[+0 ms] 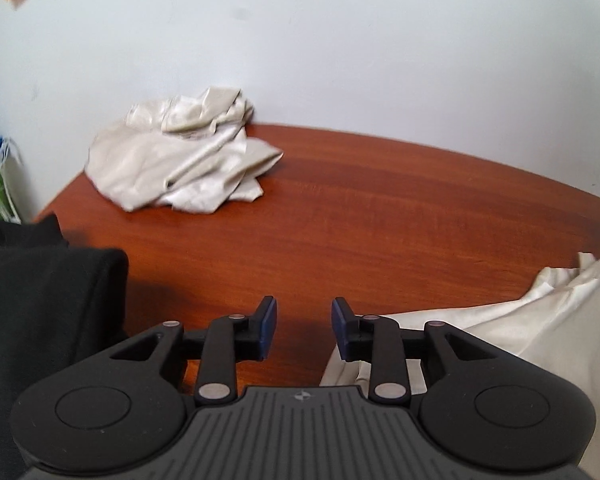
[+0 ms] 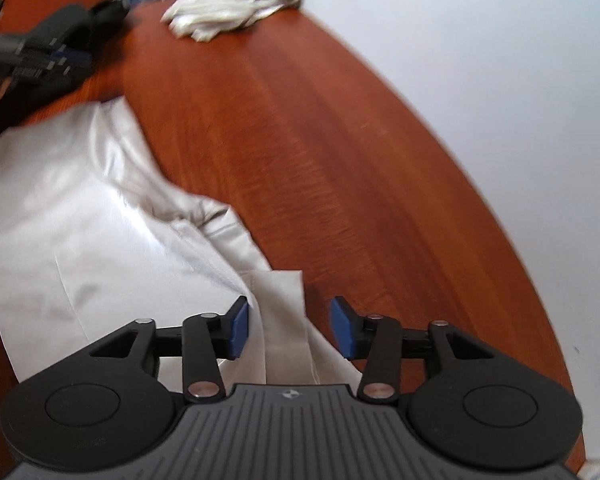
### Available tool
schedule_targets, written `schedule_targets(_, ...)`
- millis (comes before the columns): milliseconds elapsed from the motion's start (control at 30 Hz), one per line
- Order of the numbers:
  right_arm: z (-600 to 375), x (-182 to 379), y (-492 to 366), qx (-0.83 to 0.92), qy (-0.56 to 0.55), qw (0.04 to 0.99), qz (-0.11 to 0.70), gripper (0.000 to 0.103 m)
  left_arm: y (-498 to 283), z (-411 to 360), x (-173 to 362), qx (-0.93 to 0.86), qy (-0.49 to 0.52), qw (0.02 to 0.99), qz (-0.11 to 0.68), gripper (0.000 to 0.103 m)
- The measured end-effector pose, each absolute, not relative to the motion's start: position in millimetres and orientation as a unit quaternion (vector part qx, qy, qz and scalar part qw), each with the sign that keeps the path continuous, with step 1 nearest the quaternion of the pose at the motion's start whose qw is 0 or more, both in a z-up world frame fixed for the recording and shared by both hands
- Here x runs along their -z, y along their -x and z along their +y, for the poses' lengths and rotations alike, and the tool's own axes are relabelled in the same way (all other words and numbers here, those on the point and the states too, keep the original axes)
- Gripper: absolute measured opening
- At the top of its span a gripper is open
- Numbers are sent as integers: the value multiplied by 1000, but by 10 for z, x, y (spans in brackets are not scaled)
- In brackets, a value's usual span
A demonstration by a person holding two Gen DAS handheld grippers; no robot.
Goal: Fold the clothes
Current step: 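Open both tools to release the folded shirt, then close the right tool on the shirt's folded edge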
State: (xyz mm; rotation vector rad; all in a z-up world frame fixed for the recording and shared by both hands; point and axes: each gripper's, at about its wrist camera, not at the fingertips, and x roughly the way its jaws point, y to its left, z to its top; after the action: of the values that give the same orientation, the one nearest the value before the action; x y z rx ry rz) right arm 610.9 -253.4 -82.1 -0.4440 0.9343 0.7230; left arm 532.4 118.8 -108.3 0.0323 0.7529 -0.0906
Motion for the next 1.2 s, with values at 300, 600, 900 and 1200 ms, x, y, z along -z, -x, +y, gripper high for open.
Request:
schedule_targets(300, -2770, 357, -5587, -312, 128, 852, 400, 58, -4776, 887, 839, 97, -74, 929, 349, 37)
schedule_targets(600, -2721, 226, -4761, -254, 174, 862, 402, 58, -4291, 660, 774, 140, -79, 921, 355, 49)
schedule_targets(900, -2589, 470, -4037, -170, 165, 879, 414, 58, -3918, 560, 754, 158, -61, 919, 356, 70)
schedule_targets(1200, -2410, 858, -3578, -104, 144, 890, 420, 58, -3650, 377, 739, 159, -57, 916, 364, 91)
